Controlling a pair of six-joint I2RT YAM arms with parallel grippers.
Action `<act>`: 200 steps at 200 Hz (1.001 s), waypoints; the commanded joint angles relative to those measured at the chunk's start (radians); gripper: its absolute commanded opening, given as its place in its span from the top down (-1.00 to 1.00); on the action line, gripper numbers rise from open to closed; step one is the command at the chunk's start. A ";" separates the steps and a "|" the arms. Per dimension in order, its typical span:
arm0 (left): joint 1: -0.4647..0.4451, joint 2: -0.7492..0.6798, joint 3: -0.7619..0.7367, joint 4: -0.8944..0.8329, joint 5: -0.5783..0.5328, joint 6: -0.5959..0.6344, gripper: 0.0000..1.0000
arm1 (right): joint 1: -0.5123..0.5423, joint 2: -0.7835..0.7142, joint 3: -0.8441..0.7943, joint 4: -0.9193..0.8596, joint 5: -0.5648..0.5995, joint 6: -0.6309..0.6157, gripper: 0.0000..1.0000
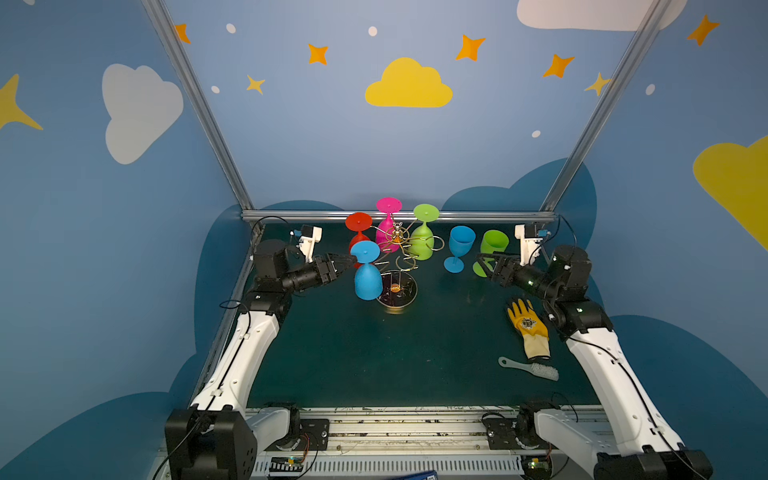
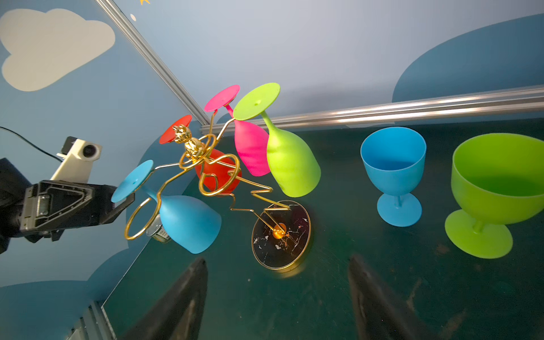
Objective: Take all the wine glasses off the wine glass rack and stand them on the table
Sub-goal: 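Reach the left gripper toward the blue glass hanging on the rack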
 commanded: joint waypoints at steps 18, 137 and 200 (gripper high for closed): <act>-0.029 0.040 0.052 0.027 -0.016 -0.001 -0.27 | 0.012 -0.036 -0.010 0.000 0.009 -0.007 -0.51; -0.063 0.105 0.109 -0.029 -0.074 0.042 0.23 | 0.020 -0.040 -0.017 -0.015 0.025 -0.006 -0.51; -0.061 0.094 0.130 -0.082 -0.093 0.068 0.52 | 0.021 -0.038 -0.018 -0.017 0.032 -0.006 -0.52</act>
